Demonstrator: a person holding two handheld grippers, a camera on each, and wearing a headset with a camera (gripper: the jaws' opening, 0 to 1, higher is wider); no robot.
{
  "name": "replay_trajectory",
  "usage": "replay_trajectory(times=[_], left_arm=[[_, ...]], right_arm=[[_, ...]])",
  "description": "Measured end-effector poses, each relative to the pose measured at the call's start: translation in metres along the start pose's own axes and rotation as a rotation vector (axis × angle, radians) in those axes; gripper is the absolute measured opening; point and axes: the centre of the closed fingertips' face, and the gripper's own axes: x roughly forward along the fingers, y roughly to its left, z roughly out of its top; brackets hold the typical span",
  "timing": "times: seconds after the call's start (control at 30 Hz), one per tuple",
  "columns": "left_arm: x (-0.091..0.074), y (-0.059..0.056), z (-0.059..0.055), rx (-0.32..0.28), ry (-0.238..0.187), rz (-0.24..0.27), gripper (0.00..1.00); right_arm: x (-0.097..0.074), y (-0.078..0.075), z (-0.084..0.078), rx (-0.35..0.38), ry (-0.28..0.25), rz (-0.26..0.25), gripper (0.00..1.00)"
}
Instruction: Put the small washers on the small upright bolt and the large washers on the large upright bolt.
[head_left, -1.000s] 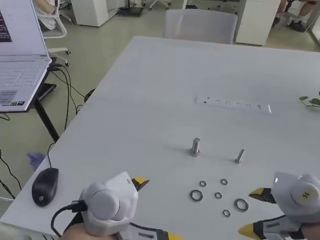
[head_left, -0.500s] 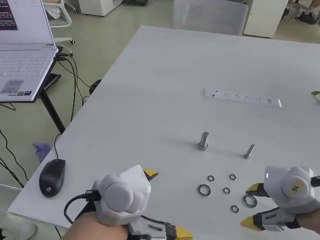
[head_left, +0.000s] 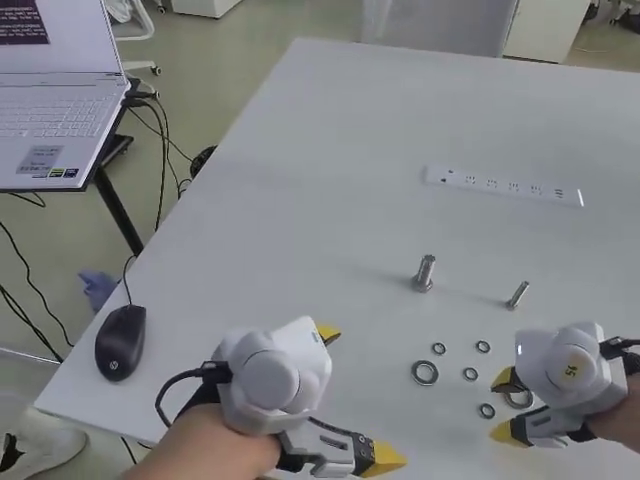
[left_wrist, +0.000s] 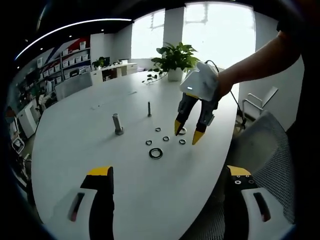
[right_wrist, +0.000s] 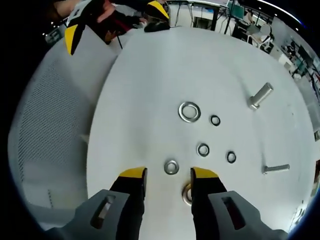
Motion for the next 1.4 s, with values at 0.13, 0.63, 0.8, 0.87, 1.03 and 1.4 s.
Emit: replay_trajectory(times=[0.13,0.63,0.8,0.87,1.03,1.4], left_arm=[[-0.0027,0.0013,0.0047,0.006,-0.005,0.0,0.91],[-0.0027,0.0019,0.0019,-0.001,-0.005,-0.006,0.88],[-0.0021,0.002,-0.0001,0.0,0.001,-0.008,0.87],[-0.0022,0.0024,0.0,-0.002,0.002,-0.01,0.86],[-0.0025,0.0036,0.0006,0.0,0.002,-0.012,0.85],[-0.0031,0.0019,0.0008,-0.004,0.001,-0.013,0.84]], right_arm=[[0.0042,-0.0006,-0.0015,-0.032,0.029,0.003,0.34],[0.0057,-0.0009,0.0006,-0.151,0.064,0.025,0.19],[0.006,0.0001,0.0008,-0.169,0.074,0.02,0.15],[0.0058,-0.0007,0.0002,-0.165,0.086,0.019,0.13],[0.006,-0.0021,0.0002,-0.182,0.109,0.036,0.12],[0.0036,-0.0052,-0.0054,-0.103,0.11,0.025,0.24]])
